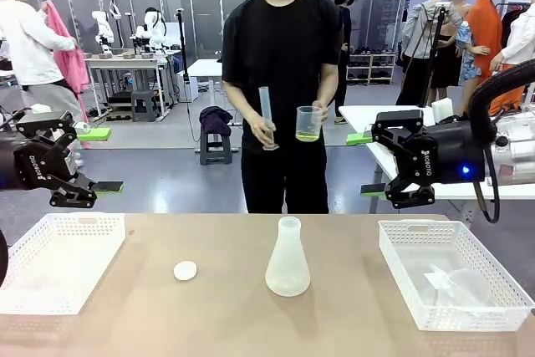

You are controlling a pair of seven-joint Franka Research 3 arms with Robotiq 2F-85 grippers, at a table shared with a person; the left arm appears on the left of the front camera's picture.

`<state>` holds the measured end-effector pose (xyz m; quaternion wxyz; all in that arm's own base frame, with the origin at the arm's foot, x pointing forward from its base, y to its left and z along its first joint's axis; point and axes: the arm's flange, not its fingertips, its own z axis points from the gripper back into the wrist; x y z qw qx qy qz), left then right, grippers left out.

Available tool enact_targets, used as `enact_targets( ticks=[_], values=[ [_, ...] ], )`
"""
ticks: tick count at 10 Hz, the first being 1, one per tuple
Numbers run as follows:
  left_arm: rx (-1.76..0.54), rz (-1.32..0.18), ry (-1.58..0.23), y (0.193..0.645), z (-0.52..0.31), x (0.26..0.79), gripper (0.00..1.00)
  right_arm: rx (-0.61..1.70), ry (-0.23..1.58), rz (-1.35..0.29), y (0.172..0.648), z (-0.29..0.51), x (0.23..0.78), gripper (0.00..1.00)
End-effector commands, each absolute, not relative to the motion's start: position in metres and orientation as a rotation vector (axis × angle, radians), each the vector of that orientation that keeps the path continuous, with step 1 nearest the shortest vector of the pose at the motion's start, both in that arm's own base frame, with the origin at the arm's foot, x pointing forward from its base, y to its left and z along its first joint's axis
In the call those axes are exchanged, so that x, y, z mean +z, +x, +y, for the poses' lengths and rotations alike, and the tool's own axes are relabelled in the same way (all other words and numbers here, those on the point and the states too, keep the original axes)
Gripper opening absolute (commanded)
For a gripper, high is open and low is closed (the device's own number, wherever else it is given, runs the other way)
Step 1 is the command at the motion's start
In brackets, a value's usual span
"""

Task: Prepare the solutions needed for the experiment.
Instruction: Pick up the Plastic Funnel and insert it into the Big flask.

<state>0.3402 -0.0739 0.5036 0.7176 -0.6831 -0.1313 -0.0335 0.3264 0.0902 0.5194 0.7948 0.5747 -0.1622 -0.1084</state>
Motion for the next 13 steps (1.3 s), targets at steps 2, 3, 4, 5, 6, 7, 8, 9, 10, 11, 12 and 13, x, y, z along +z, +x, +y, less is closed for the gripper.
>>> enact_targets(
  ticks=[2,3,4,5,6,7,8,9,10,11,12,13],
  values=[
    [-0.074,-0.294,-1.535,0.339,-0.077,0.508,1.00,-0.175,1.166,-0.377,0.333,0.067,0.523,1.00],
    [-0.074,-0.294,-1.535,0.339,-0.077,0.508,1.00,-0.166,1.121,-0.362,0.337,0.058,0.524,1.00],
    [-0.074,-0.294,-1.535,0.339,-0.077,0.508,1.00,-0.121,1.039,-0.370,0.346,0.045,0.523,1.00],
    [-0.074,-0.294,-1.535,0.339,-0.077,0.508,1.00,-0.076,0.941,-0.345,0.354,0.033,0.522,1.00],
    [-0.074,-0.294,-1.535,0.339,-0.077,0.508,1.00,0.048,0.823,-0.298,0.362,0.019,0.519,1.00],
    [-0.074,-0.294,-1.535,0.339,-0.077,0.508,1.00,0.157,0.745,-0.295,0.369,0.004,0.518,1.00],
    [-0.074,-0.294,-1.535,0.339,-0.077,0.508,1.00,0.218,0.668,-0.279,0.374,-0.010,0.518,1.00],
    [-0.074,-0.294,-1.535,0.339,-0.077,0.508,1.00,0.273,0.603,-0.251,0.378,-0.023,0.517,1.00],
    [-0.074,-0.294,-1.535,0.339,-0.077,0.508,1.00,0.286,0.534,-0.229,0.383,-0.033,0.516,1.00],
    [-0.074,-0.294,-1.535,0.339,-0.077,0.508,1.00,0.341,0.466,-0.203,0.386,-0.041,0.514,1.00],
    [-0.074,-0.294,-1.535,0.339,-0.077,0.508,1.00,0.419,0.406,-0.168,0.388,-0.046,0.511,1.00],
    [-0.074,-0.294,-1.535,0.339,-0.077,0.508,1.00,0.435,0.375,-0.187,0.392,-0.048,0.508,1.00]
  ],
)
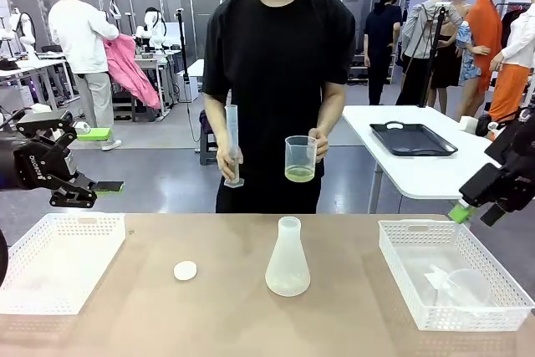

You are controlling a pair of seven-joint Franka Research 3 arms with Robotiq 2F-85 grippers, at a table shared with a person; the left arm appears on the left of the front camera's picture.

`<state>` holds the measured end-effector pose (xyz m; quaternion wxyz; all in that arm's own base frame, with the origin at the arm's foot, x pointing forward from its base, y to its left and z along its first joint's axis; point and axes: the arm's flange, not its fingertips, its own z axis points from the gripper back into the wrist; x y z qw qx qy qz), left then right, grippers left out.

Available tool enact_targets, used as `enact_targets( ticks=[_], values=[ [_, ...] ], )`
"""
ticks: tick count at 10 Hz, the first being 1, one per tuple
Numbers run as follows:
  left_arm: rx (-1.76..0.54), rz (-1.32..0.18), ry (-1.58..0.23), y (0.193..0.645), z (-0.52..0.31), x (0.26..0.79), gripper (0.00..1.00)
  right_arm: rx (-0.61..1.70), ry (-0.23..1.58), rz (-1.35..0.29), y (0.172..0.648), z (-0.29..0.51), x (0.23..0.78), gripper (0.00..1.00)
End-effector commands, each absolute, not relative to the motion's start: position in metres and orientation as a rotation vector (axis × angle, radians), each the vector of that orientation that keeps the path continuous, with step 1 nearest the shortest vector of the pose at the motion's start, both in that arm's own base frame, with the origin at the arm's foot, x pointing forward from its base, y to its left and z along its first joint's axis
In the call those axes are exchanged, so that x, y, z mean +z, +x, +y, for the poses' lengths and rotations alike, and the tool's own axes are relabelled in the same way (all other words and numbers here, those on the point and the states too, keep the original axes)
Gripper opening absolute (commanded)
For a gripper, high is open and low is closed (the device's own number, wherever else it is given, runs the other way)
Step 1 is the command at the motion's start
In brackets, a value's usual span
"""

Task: Prepare the solutions needed for the experiment.
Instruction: Pick up the Plastic Funnel and insert it into the Big flask.

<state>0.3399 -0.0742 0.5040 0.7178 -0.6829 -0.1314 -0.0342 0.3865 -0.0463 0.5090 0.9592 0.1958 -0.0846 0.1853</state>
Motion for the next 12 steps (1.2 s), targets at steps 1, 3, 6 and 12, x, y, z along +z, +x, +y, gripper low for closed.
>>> enact_targets(
  ticks=[1,3,6,12],
  values=[
    [-0.074,-0.294,-1.535,0.339,-0.077,0.508,1.00,0.393,0.340,-0.223,0.395,-0.050,0.504,1.00],
    [-0.074,-0.294,-1.535,0.339,-0.077,0.508,1.00,0.376,0.397,-0.172,0.387,-0.046,0.509,1.00],
    [-0.074,-0.294,-1.535,0.339,-0.077,0.508,1.00,0.376,0.397,-0.172,0.387,-0.046,0.509,1.00],
    [-0.074,-0.294,-1.535,0.339,-0.077,0.508,1.00,1.050,0.025,-0.207,0.432,-0.067,0.490,1.00]
  ],
)
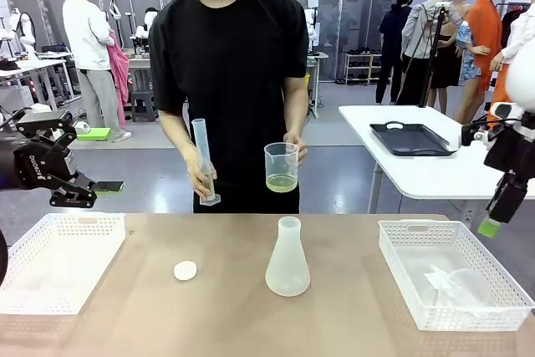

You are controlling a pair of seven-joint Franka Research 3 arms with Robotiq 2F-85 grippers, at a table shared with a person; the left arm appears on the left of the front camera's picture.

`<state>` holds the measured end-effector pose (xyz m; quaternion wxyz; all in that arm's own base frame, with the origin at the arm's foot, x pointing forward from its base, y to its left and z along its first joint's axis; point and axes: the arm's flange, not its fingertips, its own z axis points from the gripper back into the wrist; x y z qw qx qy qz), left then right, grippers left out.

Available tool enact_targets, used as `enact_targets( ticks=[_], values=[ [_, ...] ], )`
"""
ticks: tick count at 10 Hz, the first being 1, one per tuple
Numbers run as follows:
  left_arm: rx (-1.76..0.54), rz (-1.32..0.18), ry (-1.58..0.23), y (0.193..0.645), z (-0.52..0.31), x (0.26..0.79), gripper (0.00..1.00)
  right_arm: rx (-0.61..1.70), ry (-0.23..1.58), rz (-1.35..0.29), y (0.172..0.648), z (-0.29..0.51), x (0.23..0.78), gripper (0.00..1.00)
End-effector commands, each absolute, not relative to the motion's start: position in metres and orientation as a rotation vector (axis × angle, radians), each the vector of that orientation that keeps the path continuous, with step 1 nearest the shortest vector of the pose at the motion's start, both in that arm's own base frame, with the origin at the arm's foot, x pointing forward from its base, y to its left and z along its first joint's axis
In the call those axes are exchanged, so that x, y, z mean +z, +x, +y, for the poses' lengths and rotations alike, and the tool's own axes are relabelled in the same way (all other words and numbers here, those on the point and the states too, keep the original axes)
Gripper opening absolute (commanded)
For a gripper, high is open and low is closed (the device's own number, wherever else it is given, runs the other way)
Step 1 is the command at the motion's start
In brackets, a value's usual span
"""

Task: Prepare the solutions needed for the experiment.
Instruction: Pick up the Plastic Funnel and insert it into the Big flask.

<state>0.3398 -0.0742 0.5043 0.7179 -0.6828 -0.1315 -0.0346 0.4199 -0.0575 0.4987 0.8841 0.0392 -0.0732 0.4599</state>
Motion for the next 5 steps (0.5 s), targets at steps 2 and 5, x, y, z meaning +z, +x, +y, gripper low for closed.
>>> enact_targets(
  ticks=[2,5],
  values=[
    [-0.074,-0.294,-1.535,0.339,-0.077,0.508,1.00,1.182,0.029,-0.098,0.444,-0.067,0.479,1.00],
    [-0.074,-0.294,-1.535,0.339,-0.077,0.508,1.00,1.164,0.028,-0.101,0.441,-0.061,0.473,1.00]
  ],
)
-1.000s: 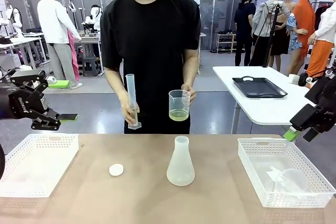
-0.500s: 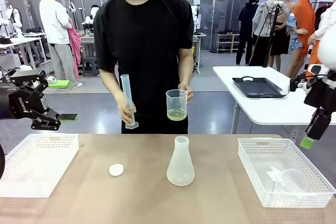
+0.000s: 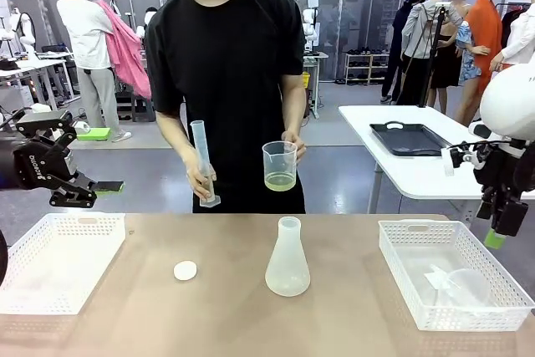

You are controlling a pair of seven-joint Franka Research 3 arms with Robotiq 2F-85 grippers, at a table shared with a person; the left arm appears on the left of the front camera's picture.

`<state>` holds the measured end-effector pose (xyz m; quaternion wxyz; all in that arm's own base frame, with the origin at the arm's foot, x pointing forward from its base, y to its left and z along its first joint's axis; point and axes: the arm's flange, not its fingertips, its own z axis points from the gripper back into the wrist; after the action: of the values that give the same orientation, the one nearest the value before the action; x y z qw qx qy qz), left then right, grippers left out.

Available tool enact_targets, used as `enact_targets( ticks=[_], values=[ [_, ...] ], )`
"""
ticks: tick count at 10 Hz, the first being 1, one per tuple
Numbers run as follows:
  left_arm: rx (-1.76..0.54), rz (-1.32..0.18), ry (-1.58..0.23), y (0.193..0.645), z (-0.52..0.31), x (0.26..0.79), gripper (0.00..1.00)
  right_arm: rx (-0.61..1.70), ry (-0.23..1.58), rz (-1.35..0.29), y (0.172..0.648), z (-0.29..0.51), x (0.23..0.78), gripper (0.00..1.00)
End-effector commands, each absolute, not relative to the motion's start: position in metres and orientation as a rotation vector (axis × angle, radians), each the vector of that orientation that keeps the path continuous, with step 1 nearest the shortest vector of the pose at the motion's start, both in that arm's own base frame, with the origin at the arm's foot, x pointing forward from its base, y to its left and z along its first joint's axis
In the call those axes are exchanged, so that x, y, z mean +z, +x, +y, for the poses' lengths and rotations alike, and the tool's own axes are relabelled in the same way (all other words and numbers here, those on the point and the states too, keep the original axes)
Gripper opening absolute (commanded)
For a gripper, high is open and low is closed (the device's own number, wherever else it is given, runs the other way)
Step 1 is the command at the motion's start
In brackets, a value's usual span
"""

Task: Prepare the solutions needed for the experiment.
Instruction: Pick up the Plastic Funnel and insert it into the Big flask.

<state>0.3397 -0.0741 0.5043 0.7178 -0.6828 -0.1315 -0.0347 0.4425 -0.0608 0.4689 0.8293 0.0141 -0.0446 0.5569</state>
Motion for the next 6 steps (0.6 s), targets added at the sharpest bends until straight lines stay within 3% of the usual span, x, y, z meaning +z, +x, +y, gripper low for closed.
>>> enact_targets(
  ticks=[1,6],
  values=[
    [-0.074,-0.294,-1.535,0.339,-0.077,0.508,1.00,1.164,0.028,-0.101,0.441,-0.061,0.473,1.00],
    [-0.074,-0.294,-1.535,0.339,-0.077,0.508,1.00,1.222,-0.033,-0.109,0.431,-0.062,0.470,1.00]
  ],
)
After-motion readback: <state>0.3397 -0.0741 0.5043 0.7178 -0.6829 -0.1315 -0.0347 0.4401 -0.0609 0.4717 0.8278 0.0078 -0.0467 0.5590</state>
